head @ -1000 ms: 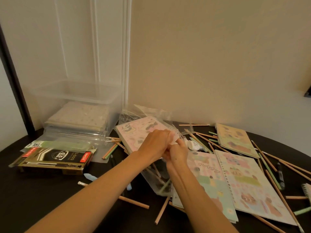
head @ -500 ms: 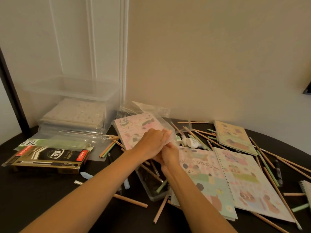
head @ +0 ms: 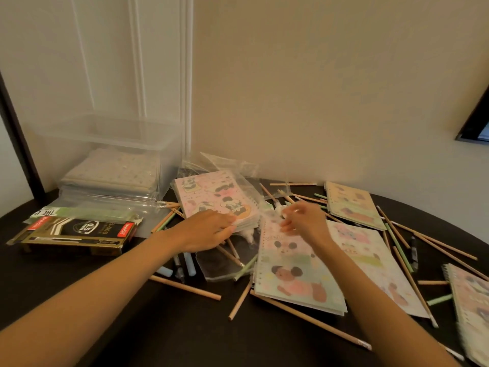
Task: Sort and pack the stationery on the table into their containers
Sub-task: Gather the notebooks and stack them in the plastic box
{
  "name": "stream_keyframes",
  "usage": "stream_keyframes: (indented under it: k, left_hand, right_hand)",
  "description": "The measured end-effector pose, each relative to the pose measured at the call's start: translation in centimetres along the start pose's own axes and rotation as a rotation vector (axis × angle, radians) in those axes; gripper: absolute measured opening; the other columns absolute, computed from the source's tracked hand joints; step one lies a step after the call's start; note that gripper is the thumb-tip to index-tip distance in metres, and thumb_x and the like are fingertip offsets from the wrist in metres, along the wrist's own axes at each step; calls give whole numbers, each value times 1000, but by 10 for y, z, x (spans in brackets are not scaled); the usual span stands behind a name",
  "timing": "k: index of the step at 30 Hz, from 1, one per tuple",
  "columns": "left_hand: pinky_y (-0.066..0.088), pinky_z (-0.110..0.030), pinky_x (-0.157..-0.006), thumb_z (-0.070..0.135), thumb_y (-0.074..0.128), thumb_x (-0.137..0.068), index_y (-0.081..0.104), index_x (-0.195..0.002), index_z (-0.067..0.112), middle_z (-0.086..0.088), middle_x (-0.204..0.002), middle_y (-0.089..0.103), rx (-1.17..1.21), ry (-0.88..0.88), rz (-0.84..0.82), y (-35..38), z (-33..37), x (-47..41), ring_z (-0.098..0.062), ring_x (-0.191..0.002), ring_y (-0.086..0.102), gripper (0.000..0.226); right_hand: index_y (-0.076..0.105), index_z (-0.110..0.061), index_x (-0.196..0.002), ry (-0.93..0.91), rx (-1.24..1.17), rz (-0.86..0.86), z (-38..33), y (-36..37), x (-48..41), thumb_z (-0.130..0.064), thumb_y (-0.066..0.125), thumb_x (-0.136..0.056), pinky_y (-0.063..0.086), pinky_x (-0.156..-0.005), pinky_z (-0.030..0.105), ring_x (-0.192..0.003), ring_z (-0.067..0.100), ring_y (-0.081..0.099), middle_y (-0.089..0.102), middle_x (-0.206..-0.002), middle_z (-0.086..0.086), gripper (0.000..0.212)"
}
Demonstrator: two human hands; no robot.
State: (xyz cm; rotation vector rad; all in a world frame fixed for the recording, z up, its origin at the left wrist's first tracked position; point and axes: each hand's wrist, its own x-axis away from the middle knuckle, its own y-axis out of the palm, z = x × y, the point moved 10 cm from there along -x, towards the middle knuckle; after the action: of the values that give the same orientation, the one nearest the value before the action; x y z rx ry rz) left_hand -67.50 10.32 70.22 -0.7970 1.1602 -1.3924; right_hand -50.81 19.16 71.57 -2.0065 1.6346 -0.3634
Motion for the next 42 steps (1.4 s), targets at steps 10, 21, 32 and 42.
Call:
stream_keyframes:
  k: [10,21,32,42]
  left_hand:
    - [17,-24,-112,9,43,-90,11,-149,25,0,-154,13,-604,111,-195,7,-15,48,-17,-139,17,69]
    - [31,-23,-95,71,9,-85,46,-136,23,3,-137,49,-50,-74,35,-12,-27,37,-9,-117,43,79]
    - [42,-23,-59,23,62,-88,63,-58,2,-13,-64,61,582,-663,512,-27,-96,56,-19,-59,57,37]
    - [47,-25,-52,18,55,-92,54,-120,4,-16,-110,59,831,-914,452,3,-122,40,-27,-85,57,32]
  right_hand:
    - [-12,-40,-141,-805,1074,-398,-12,44,8,16,43,-85,46,-80,18,-145,19,1,-25,-150,-10,96]
    - [49,-21,-134,-627,527,-398,0,46,-15,-5,46,-96,29,-111,35,-137,8,28,39,-143,-9,42]
    - [61,-7,-67,76,-260,-170,17,59,-45,-26,44,-98,54,-87,43,-90,30,67,66,-73,8,41]
    - [63,1,-106,414,-334,-67,44,73,-59,-22,48,-94,55,-84,42,-83,25,67,70,-85,14,30]
